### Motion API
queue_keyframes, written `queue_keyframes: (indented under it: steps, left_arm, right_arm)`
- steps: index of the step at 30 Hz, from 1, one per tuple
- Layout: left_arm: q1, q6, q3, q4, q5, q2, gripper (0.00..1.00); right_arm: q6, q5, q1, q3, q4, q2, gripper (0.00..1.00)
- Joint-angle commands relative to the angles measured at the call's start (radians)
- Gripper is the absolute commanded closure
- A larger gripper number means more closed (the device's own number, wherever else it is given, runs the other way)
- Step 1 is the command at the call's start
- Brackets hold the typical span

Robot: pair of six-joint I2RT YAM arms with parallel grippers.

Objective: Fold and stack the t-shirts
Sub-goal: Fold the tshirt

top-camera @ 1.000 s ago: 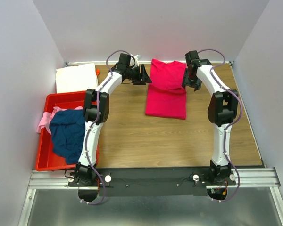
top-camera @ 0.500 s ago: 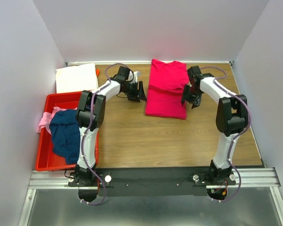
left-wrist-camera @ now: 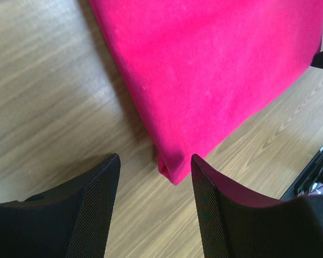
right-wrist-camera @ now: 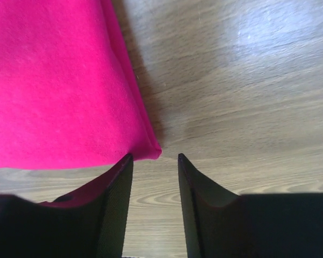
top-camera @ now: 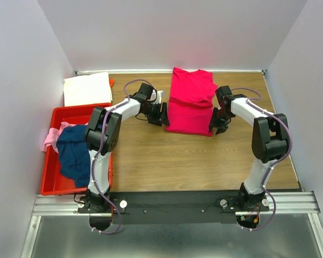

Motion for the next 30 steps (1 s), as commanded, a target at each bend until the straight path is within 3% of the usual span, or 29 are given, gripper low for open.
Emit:
queue_keyframes:
  steps: [1,14,17,21,30]
  left_arm:
    - [-0.008,0.013,-0.024,0.000,-0.025,-0.042,0.37]
    - [-0.015,0.019,-0.020,-0.021,-0.042,-0.047,0.39]
    - [-0.020,0.019,-0.020,-0.024,-0.042,-0.044,0.41]
    - [-0.029,0.022,-0.015,-0.032,-0.032,-0.031,0.44]
    - [-0.058,0.031,-0.001,-0.072,-0.040,-0.005,0.48]
  right_arm:
    - [0.019,-0.046,0.001,-0.031,0.043,-0.010,0.55]
    - [0.016,-0.055,0.001,-0.078,0.069,0.037,0.65]
    - [0.014,-0.060,0.001,-0.100,0.070,0.037,0.71]
    - [0.011,-0.063,0.001,-0.106,0.069,0.044,0.89]
    - [0.000,-0.063,0.001,-0.111,0.069,0.053,0.94]
